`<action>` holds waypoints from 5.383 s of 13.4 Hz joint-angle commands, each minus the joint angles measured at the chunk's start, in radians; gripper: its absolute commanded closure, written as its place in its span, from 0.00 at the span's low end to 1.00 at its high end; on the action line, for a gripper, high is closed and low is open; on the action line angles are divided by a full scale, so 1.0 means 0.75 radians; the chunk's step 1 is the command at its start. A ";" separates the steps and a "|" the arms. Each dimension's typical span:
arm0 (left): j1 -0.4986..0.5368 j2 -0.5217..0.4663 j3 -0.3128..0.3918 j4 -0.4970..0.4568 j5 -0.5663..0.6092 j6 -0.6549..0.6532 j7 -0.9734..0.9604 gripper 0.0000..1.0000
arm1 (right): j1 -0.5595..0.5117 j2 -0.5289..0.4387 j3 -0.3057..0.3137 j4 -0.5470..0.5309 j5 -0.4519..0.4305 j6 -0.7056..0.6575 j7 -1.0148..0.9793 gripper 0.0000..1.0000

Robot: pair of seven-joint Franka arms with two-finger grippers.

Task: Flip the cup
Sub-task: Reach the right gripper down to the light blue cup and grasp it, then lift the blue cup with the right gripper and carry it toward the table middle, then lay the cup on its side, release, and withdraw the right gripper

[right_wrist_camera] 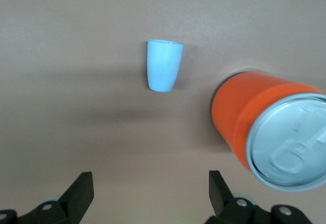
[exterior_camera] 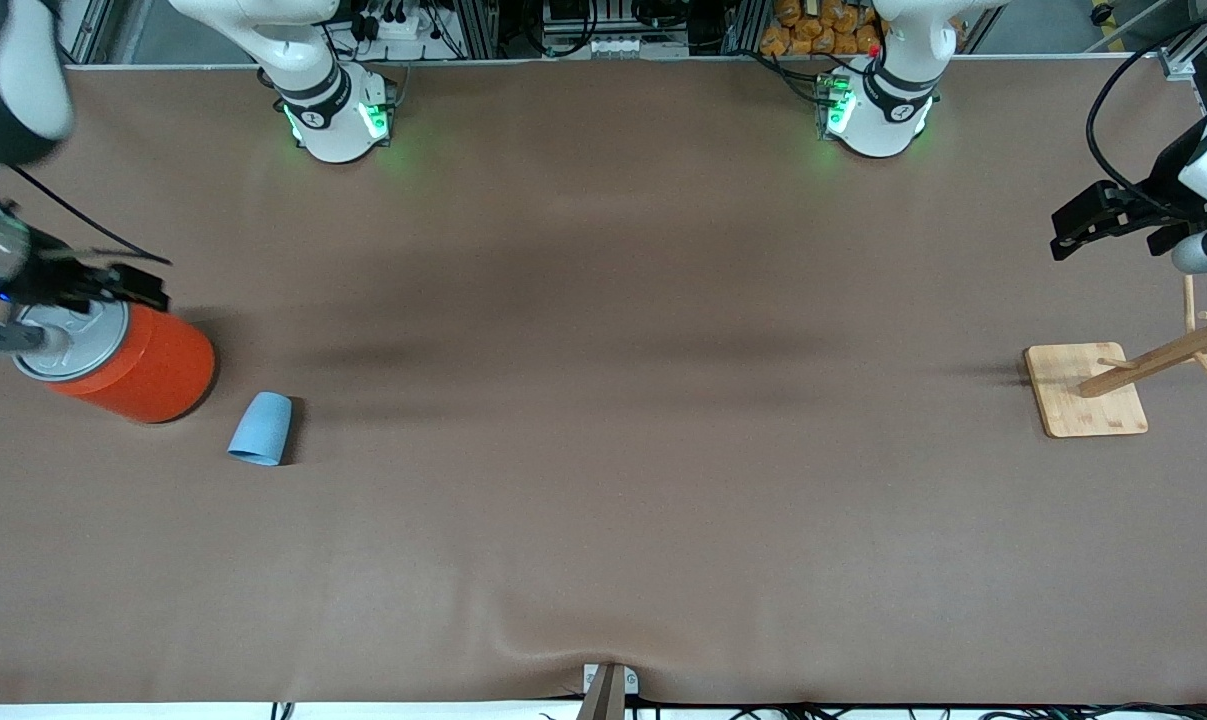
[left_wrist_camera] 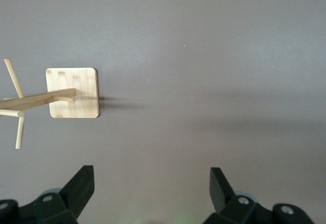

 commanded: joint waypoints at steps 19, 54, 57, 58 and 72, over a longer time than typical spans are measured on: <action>0.000 -0.014 -0.011 -0.003 -0.006 -0.008 0.025 0.00 | -0.021 0.610 0.017 -0.194 0.010 0.903 -0.161 0.00; 0.039 0.182 0.004 -0.027 -0.178 0.084 0.023 0.00 | 0.871 0.796 0.107 0.119 -0.086 1.124 -1.251 0.17; 0.045 0.203 0.006 -0.062 -0.290 0.072 0.021 0.00 | 0.863 0.777 0.109 0.123 -0.084 1.116 -1.272 0.00; 0.045 0.205 0.006 -0.095 -0.347 0.074 0.011 0.00 | 0.871 0.753 0.109 0.119 -0.080 1.102 -1.266 0.00; 0.080 0.491 -0.017 -0.258 -0.871 0.168 0.013 0.00 | 0.393 0.228 0.101 0.113 0.106 0.433 -0.777 0.00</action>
